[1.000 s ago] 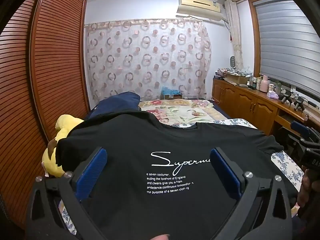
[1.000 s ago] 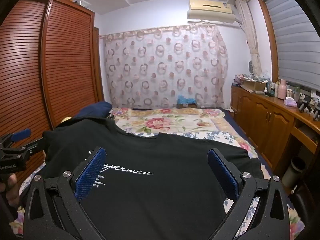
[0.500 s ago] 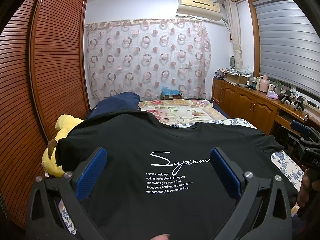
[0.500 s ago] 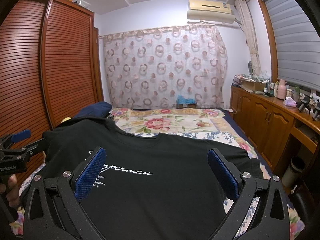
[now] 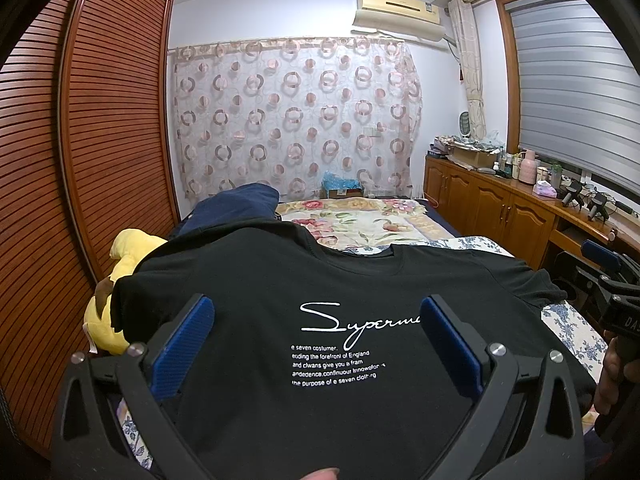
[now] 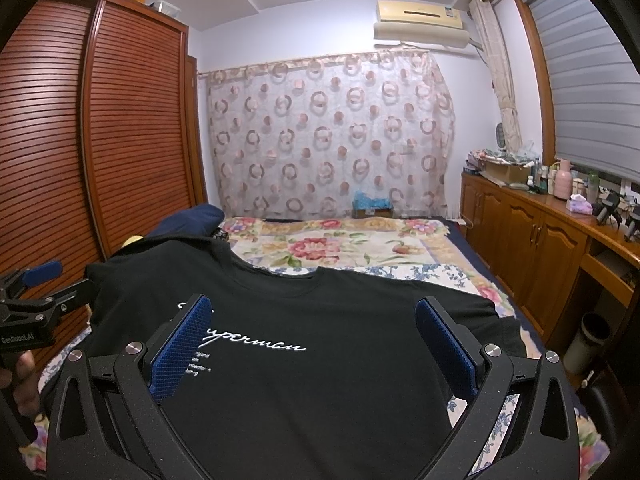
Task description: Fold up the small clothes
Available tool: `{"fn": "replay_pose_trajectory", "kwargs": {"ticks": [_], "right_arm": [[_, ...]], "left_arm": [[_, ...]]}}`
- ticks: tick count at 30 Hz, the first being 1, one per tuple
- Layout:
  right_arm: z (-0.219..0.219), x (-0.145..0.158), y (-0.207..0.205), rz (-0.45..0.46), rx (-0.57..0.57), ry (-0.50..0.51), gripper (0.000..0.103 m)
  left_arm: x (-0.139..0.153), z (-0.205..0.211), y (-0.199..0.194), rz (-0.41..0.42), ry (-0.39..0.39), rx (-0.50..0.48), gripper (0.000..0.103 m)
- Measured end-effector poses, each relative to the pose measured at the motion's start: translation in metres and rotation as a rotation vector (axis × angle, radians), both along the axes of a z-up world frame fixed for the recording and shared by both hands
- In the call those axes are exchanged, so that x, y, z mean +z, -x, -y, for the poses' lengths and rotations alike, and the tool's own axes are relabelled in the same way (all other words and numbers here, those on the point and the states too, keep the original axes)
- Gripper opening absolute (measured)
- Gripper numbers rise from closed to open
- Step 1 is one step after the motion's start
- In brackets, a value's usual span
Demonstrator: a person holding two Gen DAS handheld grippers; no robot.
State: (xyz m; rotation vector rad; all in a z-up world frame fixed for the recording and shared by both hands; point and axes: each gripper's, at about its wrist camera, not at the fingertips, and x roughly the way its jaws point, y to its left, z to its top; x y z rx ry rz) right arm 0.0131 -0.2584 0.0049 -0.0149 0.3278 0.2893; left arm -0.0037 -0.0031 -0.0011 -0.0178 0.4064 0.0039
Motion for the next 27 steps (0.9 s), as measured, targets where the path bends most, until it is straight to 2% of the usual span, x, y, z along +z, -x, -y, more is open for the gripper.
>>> {"fn": "replay_pose_trajectory", "kwargs": {"ticks": [27], "right_arm": [[-0.0010,0.0002,0.0010,0.001,0.000,0.000,0.103]], "left_arm": [[-0.0062,-0.0005,-0.0022,-0.002,0.002,0.000,0.103]]}}
